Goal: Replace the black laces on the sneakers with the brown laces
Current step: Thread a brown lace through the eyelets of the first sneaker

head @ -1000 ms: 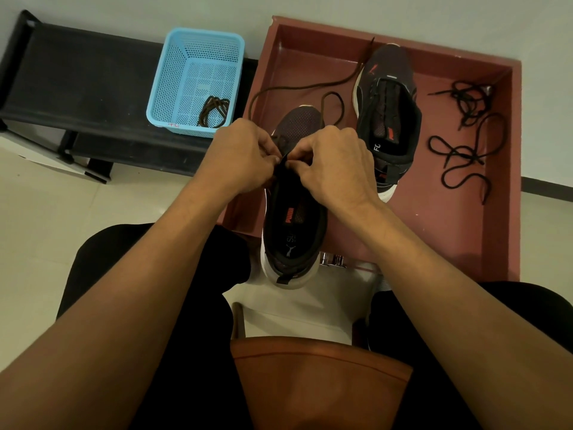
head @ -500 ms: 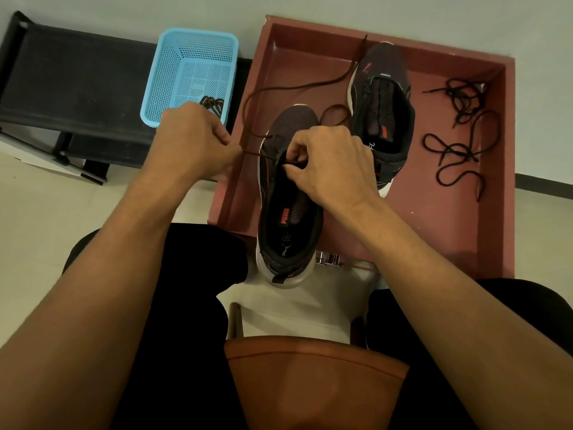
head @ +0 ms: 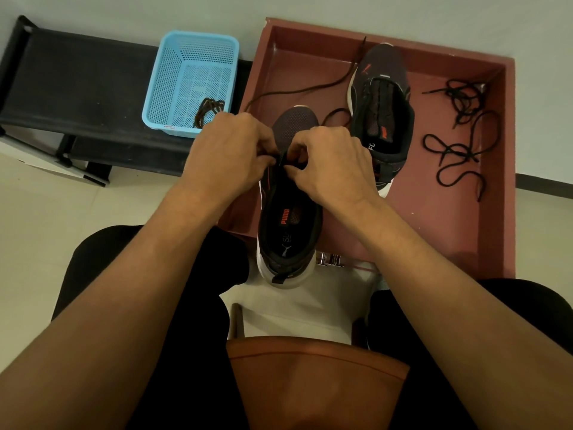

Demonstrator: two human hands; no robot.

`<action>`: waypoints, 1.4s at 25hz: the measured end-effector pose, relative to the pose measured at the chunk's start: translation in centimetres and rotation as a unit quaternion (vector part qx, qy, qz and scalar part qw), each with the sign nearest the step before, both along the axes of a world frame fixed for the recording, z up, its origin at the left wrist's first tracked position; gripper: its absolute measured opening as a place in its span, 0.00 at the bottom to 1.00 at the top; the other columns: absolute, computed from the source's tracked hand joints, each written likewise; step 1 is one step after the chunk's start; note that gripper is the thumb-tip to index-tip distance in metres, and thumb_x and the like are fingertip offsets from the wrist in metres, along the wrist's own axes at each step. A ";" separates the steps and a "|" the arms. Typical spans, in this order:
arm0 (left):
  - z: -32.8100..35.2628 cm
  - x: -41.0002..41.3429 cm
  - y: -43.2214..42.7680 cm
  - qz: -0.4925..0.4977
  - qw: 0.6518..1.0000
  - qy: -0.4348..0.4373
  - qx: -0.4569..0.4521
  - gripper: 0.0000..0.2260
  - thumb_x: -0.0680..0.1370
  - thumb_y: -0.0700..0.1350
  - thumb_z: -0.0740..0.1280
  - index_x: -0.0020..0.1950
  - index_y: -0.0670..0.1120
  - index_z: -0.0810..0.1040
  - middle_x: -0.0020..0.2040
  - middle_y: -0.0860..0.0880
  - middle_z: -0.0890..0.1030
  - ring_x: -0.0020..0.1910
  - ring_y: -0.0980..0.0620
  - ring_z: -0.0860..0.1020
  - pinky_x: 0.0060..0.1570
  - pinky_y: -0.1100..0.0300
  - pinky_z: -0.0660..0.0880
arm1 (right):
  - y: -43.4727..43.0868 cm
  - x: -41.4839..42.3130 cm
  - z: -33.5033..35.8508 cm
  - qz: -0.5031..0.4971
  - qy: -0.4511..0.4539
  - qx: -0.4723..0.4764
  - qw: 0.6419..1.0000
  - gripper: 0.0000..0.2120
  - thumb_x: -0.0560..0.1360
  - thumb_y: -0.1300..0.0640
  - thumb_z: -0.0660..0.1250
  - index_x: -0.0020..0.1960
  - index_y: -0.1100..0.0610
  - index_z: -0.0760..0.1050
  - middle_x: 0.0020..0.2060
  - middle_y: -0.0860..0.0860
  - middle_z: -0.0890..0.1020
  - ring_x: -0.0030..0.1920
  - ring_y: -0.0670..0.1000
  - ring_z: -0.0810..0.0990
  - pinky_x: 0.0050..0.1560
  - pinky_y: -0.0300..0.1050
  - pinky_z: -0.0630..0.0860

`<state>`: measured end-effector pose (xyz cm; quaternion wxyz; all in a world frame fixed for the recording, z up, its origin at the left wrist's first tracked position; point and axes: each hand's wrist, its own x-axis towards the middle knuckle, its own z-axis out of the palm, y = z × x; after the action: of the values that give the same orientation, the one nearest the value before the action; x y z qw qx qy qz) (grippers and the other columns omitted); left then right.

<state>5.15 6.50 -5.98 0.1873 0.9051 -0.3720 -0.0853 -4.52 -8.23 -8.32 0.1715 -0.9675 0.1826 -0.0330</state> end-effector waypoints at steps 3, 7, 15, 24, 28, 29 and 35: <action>0.6 0.5 0.7 0.050 0.999 -0.004 0.006 0.03 0.72 0.47 0.78 0.44 0.53 0.86 0.39 0.49 0.85 0.44 0.44 0.84 0.49 0.46 0.82 | 0.1 0.0 -0.2 -0.007 -0.003 0.008 1.000 0.11 0.73 0.41 0.76 0.53 0.43 0.82 0.50 0.47 0.84 0.52 0.56 0.84 0.46 0.50 0.77; 0.8 2.8 3.1 0.158 0.984 -0.034 0.075 0.05 0.75 0.42 0.75 0.49 0.49 0.87 0.46 0.43 0.85 0.49 0.39 0.82 0.50 0.43 0.82 | 0.1 0.1 -0.2 -0.013 -0.005 0.027 1.000 0.10 0.72 0.41 0.76 0.51 0.43 0.83 0.49 0.45 0.85 0.51 0.54 0.84 0.49 0.52 0.82; 0.2 0.2 -0.1 -0.031 0.999 -0.018 0.037 0.06 0.73 0.47 0.78 0.49 0.52 0.89 0.46 0.48 0.86 0.51 0.43 0.80 0.55 0.43 0.79 | -0.2 0.0 -0.1 -0.005 -0.003 0.016 1.000 0.10 0.73 0.42 0.76 0.52 0.43 0.83 0.50 0.48 0.85 0.52 0.57 0.84 0.47 0.52 0.80; 1.5 1.7 1.7 0.045 0.995 -0.007 0.086 0.12 0.73 0.48 0.80 0.56 0.52 0.88 0.52 0.45 0.86 0.55 0.41 0.81 0.58 0.46 0.79 | -0.2 -0.1 0.0 -0.006 -0.008 0.024 1.000 0.10 0.73 0.44 0.76 0.51 0.45 0.83 0.49 0.45 0.85 0.53 0.54 0.84 0.47 0.51 0.79; 1.0 -0.2 -0.3 -0.039 0.999 0.001 0.038 0.05 0.74 0.47 0.77 0.49 0.52 0.88 0.44 0.48 0.87 0.48 0.43 0.84 0.52 0.45 0.81 | -0.3 -0.2 0.2 0.000 0.002 0.019 1.000 0.10 0.73 0.43 0.76 0.53 0.44 0.83 0.50 0.48 0.85 0.52 0.57 0.84 0.47 0.53 0.80; 0.9 0.0 0.0 -0.017 0.999 0.005 0.030 0.04 0.74 0.47 0.77 0.47 0.53 0.88 0.43 0.49 0.86 0.47 0.44 0.84 0.51 0.45 0.82 | -0.3 -0.1 0.2 -0.001 0.003 0.021 1.000 0.10 0.73 0.43 0.76 0.53 0.44 0.83 0.50 0.48 0.85 0.52 0.57 0.84 0.47 0.53 0.80; 1.4 2.6 2.7 0.135 0.989 -0.010 0.061 0.06 0.74 0.44 0.78 0.50 0.51 0.89 0.44 0.47 0.86 0.50 0.43 0.83 0.55 0.48 0.80 | 0.0 0.1 0.2 -0.007 0.000 0.031 0.999 0.10 0.73 0.43 0.77 0.52 0.44 0.83 0.48 0.45 0.85 0.51 0.54 0.84 0.48 0.50 0.80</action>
<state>7.78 9.25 -4.54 0.1382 0.9576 -0.2422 -0.0728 -4.45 -8.27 -8.16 0.2016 -0.9604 0.1902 -0.0283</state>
